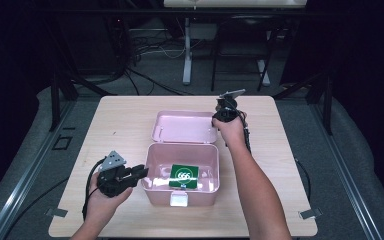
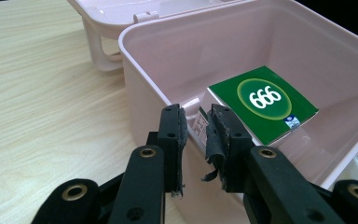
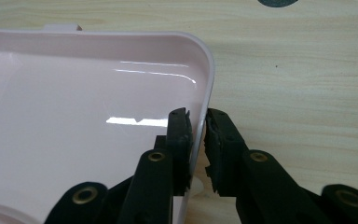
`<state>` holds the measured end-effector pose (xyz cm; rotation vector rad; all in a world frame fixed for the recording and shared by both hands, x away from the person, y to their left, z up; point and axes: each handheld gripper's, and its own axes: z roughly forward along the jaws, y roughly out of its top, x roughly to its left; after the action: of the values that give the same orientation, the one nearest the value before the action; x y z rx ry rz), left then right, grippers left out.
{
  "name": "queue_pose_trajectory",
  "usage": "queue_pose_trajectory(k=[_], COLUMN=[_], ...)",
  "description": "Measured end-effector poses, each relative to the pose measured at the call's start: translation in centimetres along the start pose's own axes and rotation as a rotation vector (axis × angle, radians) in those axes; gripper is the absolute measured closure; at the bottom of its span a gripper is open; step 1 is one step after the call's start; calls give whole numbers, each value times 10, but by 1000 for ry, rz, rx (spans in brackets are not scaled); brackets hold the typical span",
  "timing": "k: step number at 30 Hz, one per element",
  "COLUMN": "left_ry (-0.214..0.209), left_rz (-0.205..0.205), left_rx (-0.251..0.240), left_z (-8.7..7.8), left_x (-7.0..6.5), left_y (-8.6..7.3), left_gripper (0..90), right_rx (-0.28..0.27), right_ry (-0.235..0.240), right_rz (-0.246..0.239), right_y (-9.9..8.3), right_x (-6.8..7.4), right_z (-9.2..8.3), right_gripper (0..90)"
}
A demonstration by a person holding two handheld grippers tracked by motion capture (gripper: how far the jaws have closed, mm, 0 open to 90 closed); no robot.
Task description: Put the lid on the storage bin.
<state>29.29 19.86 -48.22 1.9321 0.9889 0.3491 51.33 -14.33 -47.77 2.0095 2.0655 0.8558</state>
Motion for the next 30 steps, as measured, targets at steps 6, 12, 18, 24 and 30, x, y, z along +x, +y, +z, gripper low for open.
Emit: queue_pose_trajectory(k=[6, 12, 18, 24, 30], left_ry=[0, 0, 1, 2, 8], left_rz=[-2, -3, -3, -6, -4], left_rx=[0, 0, -1, -1, -2], left_z=[0, 0, 0, 1, 1], left_x=[0, 0, 0, 0, -1], left_y=[0, 0, 0, 0, 0], left_gripper=[748, 746, 745, 739, 739], right_rx=[-21, -51, -77, -111, -161], right_ry=[-9, -18, -29, -19, -22], right_rz=[2, -12, -31, -35, -61], right_y=[2, 3, 2, 2, 0], right_x=[4, 7, 9, 11, 15], right_z=[-5, -12, -17, -27, -37], right_gripper=[828, 845, 853, 857, 861])
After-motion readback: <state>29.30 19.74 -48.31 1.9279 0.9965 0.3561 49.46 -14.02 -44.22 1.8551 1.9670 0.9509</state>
